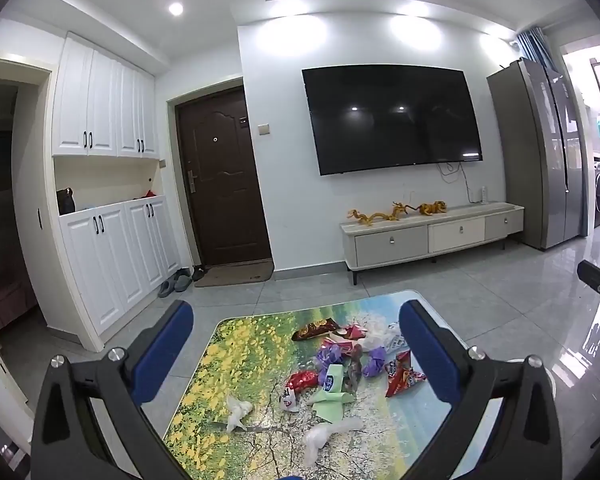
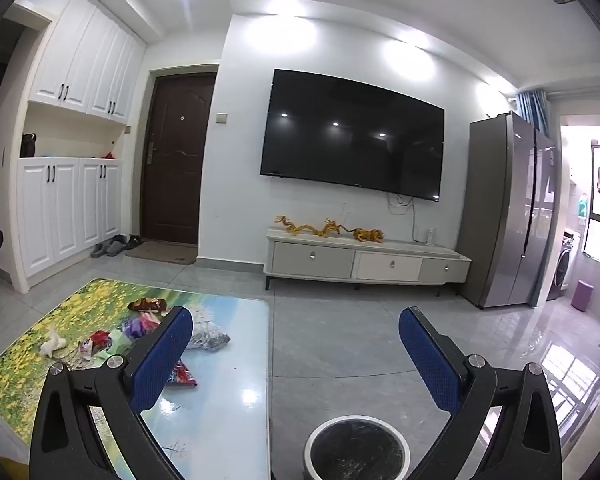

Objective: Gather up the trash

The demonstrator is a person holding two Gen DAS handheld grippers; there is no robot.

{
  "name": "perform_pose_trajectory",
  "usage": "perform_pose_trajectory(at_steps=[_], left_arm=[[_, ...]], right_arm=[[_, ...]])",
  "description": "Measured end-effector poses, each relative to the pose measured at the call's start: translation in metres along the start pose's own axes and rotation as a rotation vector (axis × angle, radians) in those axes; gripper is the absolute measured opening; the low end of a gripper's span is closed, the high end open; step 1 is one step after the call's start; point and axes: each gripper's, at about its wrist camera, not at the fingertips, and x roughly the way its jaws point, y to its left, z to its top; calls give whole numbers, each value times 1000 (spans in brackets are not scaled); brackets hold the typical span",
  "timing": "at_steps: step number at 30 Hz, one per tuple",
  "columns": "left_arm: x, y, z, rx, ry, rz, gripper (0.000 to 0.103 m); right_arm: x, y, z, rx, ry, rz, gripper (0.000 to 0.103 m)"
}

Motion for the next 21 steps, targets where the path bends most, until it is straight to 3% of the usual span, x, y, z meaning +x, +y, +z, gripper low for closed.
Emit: perform_pose_trajectory(at_steps=[21], left_arm=[[1, -9, 6, 38, 12, -30, 103]], right_arm=[[-8, -15, 1, -8, -13, -119, 103]])
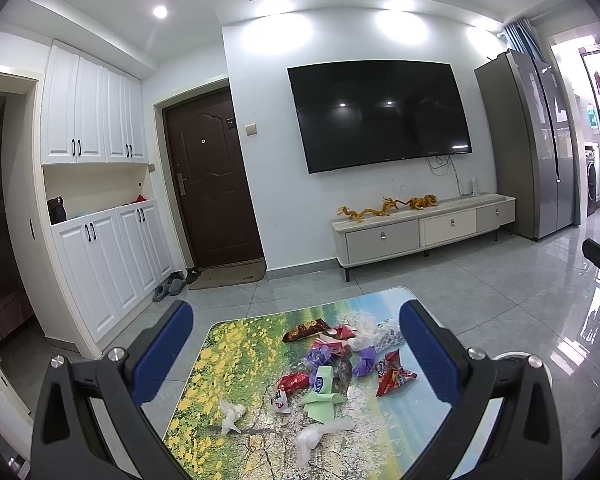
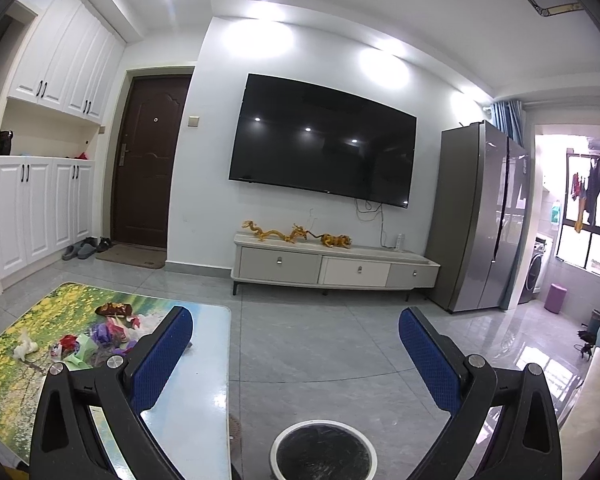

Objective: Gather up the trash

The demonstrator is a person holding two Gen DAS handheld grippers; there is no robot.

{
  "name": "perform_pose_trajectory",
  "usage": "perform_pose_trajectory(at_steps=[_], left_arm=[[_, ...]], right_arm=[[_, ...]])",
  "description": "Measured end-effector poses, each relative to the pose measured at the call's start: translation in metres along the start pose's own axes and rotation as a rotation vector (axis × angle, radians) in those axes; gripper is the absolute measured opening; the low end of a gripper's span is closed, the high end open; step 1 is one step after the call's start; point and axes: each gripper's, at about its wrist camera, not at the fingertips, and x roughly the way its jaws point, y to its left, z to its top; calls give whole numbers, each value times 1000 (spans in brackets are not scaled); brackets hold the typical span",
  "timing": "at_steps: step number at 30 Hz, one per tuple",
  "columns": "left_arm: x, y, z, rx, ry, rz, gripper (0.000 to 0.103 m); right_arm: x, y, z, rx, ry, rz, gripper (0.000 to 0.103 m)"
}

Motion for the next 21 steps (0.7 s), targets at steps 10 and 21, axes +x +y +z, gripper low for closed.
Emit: perform_pose_trajectory(at_steps=[10, 21], left_arm=[[1, -1, 2, -10, -7, 11, 103], [5, -6, 3, -7, 5, -39, 103]], right_arm=[[1, 0, 0, -4, -3, -30, 103], [0, -2, -4, 5, -16, -32, 103]])
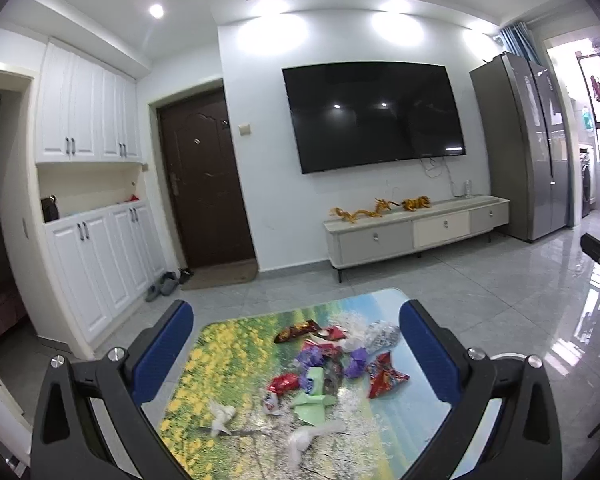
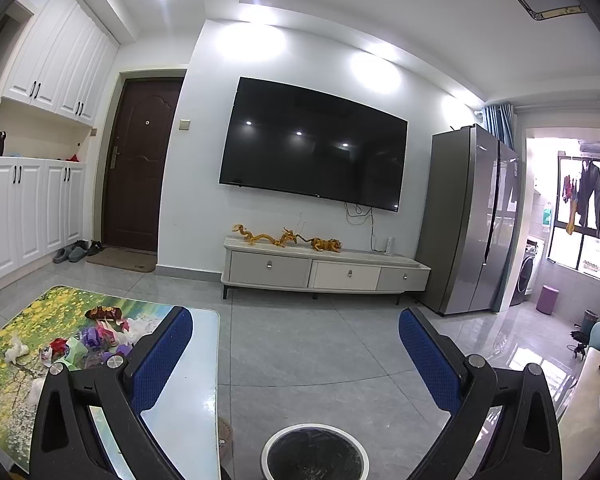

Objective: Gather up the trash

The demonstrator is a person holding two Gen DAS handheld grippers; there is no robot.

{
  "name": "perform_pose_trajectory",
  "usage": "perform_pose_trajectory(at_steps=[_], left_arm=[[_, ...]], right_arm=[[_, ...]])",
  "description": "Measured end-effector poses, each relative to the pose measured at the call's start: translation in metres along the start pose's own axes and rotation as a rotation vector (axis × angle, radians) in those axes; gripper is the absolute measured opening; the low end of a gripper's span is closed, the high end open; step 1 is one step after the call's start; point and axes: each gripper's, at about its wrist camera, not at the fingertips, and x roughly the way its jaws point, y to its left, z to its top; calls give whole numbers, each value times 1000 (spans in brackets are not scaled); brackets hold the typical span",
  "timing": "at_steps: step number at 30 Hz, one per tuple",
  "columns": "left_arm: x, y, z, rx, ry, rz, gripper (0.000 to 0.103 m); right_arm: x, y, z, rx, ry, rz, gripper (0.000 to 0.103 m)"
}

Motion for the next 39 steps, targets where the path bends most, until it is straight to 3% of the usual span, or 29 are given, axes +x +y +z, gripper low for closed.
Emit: perform_pose_trajectory(at_steps=[6, 12, 18, 25, 32, 39], left_arm=[[9, -7, 3, -7, 11, -38, 103], [9, -10, 3, 0, -2, -21, 103], [21, -3, -2, -14, 33, -29, 103], [43, 27, -16, -66, 85, -6, 103], [73, 69, -67, -120, 237, 10, 103], [110, 69, -138, -107, 460, -130, 99]], right_arm=[[4, -7, -2, 35, -8, 29, 103], [11, -13, -6, 49, 4, 38, 103], [12, -12, -6, 27, 8, 33, 103], [16, -7, -13, 38, 9, 131, 103], [56, 35, -32, 2, 178, 335, 103], [120, 84, -53, 40, 392, 564, 103]])
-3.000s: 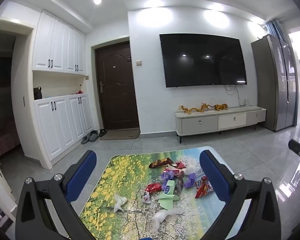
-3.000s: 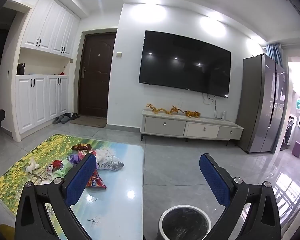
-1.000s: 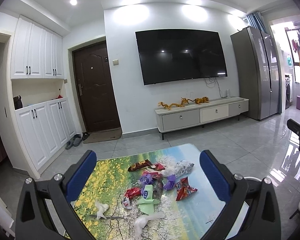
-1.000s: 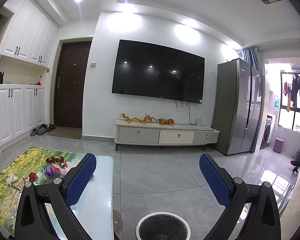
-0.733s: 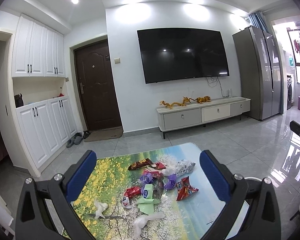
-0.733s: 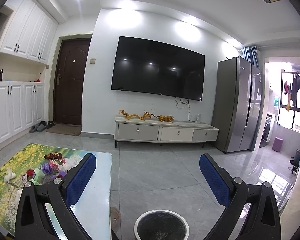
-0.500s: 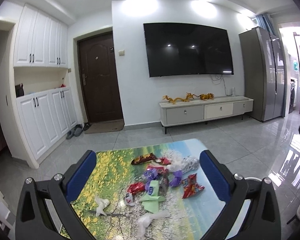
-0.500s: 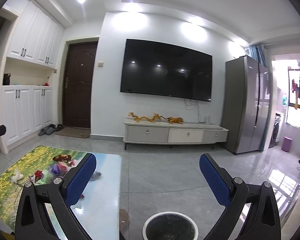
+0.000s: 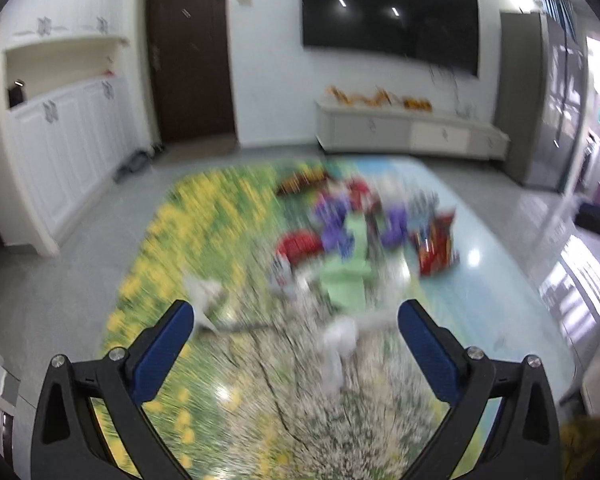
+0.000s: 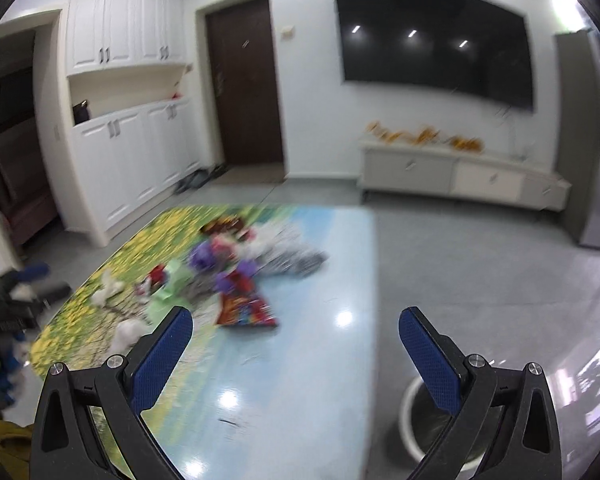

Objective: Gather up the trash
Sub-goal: 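Grasp the red chip bag with the right tool while the left tool grasps the clear plastic bag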

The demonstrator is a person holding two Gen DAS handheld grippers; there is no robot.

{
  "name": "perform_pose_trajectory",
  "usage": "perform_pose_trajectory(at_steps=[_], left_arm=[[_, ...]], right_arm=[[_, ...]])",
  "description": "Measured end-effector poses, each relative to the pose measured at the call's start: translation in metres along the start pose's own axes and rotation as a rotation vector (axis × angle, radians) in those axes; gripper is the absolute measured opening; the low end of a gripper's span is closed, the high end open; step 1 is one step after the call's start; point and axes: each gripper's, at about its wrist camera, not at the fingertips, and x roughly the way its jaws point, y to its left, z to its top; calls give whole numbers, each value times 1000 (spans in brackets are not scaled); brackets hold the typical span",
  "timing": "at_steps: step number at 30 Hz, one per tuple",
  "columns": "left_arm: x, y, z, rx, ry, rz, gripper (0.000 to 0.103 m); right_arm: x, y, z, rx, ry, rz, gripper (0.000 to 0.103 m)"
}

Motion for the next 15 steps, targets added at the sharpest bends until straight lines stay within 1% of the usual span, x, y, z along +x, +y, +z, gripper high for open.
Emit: perform_pose_trajectory(at_steps=[1, 2, 4, 8, 10, 11, 13, 14, 15], left_arm=[[11, -4, -4, 13, 33, -24, 97], [19, -7, -6, 22, 53, -42, 94], [36, -12, -8, 32, 90, -80, 91], [62, -17, -8, 48, 140, -121, 81], [77, -17, -9, 50, 170, -133, 75], [81, -16, -10, 49, 180, -136, 69], [89, -14, -12, 40, 209, -148, 61], [92, -14, -14, 37, 218, -152, 53], [94, -14, -15, 33, 229, -157, 46]], right_arm=[[17, 4, 2, 1, 36, 40, 103], [27, 5, 3, 3, 59, 66, 103], [50, 10, 3, 2, 112, 110, 103], [91, 26, 8, -21, 183, 175, 102], [113, 32, 9, -34, 216, 204, 94], [123, 33, 9, -36, 230, 212, 91], [144, 35, 10, -40, 257, 222, 80], [152, 36, 9, -42, 272, 228, 76], [159, 36, 8, -45, 283, 232, 69]])
